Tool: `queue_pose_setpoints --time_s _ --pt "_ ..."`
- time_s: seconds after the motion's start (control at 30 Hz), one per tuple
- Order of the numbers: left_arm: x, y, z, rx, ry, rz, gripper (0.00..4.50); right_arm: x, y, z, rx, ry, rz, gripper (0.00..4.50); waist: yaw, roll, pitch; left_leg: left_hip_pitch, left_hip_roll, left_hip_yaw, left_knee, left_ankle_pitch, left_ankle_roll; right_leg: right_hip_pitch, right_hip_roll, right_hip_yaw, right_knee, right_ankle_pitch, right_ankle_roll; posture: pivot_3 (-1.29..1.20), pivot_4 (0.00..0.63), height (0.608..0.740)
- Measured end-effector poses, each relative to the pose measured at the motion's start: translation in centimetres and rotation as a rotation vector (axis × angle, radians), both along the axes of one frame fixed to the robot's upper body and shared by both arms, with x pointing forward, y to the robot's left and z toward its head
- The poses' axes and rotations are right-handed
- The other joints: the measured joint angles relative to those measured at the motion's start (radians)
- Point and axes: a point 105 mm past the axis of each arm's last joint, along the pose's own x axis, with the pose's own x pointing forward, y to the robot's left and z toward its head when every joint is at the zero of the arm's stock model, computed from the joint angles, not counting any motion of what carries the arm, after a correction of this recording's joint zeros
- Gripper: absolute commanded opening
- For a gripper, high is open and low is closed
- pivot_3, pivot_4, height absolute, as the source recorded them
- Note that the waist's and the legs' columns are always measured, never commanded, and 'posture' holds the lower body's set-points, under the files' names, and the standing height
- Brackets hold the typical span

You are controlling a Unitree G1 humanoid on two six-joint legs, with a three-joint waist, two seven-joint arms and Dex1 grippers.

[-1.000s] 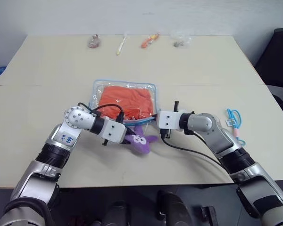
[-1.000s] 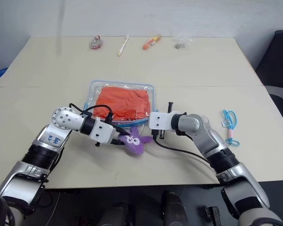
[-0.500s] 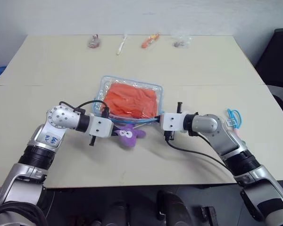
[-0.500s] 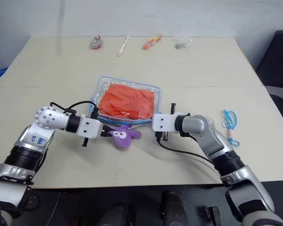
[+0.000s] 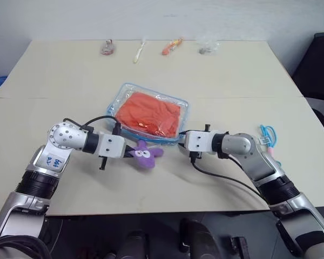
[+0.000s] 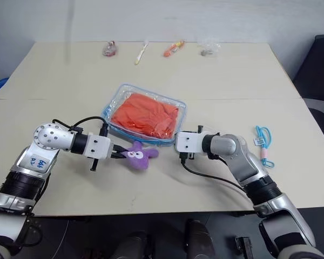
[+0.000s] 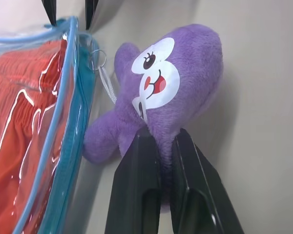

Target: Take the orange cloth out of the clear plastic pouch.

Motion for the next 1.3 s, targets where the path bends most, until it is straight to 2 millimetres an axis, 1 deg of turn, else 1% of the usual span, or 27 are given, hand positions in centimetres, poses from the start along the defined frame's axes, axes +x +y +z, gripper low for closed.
queue_pose_setpoints --time_s 0.07,0.17,0.4,0.5,0.6,0.93,1.07,1.17,1.3 --pt "-0.4 -0.3 -0.3 -0.007 0.02 -0.014 0.0 0.1 -0.2 0.3 0.006 -0.008 -0.009 1.65 0.0 0.0 0.0 0.0 0.0 0.0 0.0 0.0 0.0 0.0 0.0 0.0 0.0 0.0 0.0 0.0 0.15 0.74" --pt "-0.5 -0.2 -0.4 -0.006 0.032 -0.008 0.0 0.1 -0.2 0.6 0.011 -0.014 -0.011 1.65 0.0 0.0 0.0 0.0 0.0 0.0 0.0 0.0 0.0 0.0 0.0 0.0 0.0 0.0 0.0 0.0 0.15 0.74" --pt "-0.7 -0.6 -0.1 -0.005 0.02 -0.021 0.0 -0.1 1.3 0.5 0.039 -0.011 0.011 1.65 0.0 0.0 0.0 0.0 0.0 0.0 0.0 0.0 0.0 0.0 0.0 0.0 0.0 0.0 0.0 0.0 0.15 0.74" --pt "-0.7 -0.5 -0.1 -0.006 0.025 -0.016 0.0 0.3 1.4 0.6 0.035 -0.021 0.004 1.07 0.0 0.0 0.0 0.0 0.0 0.0 0.0 0.0 0.0 0.0 0.0 0.0 0.0 0.0 0.0 0.0 0.15 0.74" --pt "-0.6 -0.5 -0.2 -0.007 0.03 -0.012 0.0 0.6 1.3 0.6 0.031 -0.024 0.0 0.03 0.0 0.0 0.0 0.0 0.0 0.0 0.0 0.0 0.0 0.0 0.0 0.0 0.0 0.0 0.0 0.0 0.15 0.74" --pt "-0.6 -0.4 -0.1 -0.011 0.039 -0.002 0.0 0.5 1.1 0.7 0.019 -0.036 0.011 0.03 0.0 0.0 0.0 0.0 0.0 0.0 0.0 0.0 0.0 0.0 0.0 0.0 0.0 0.0 0.0 0.0 0.15 0.74" --pt "-0.6 0.0 0.3 -0.024 0.053 0.011 0.0 0.2 0.0 0.4 -0.005 -0.029 0.014 0.03 0.001 0.0 0.0 0.0 0.0 0.0 0.0 0.0 0.0 0.0 0.0 0.0 0.0 0.0 0.0 0.0 0.15 0.74" --pt "-0.6 1.1 1.1 -0.023 0.053 0.039 0.0 0.0 -1.1 0.4 -0.014 -0.025 0.012 0.03 0.0 0.0 0.0 0.0 0.0 0.0 0.0 0.0 0.0 0.0 0.0 0.0 0.0 0.0 0.0 0.0 0.15 0.74" --pt "-0.9 2.3 1.9 -0.022 0.055 0.07 0.0 0.0 -2.7 0.9 -0.04 -0.042 -0.003 0.03 0.0 0.0 0.0 0.0 0.0 0.0 0.0 0.0 0.0 0.0 0.0 0.0 0.0 0.0 0.0 0.0 0.15 0.74"
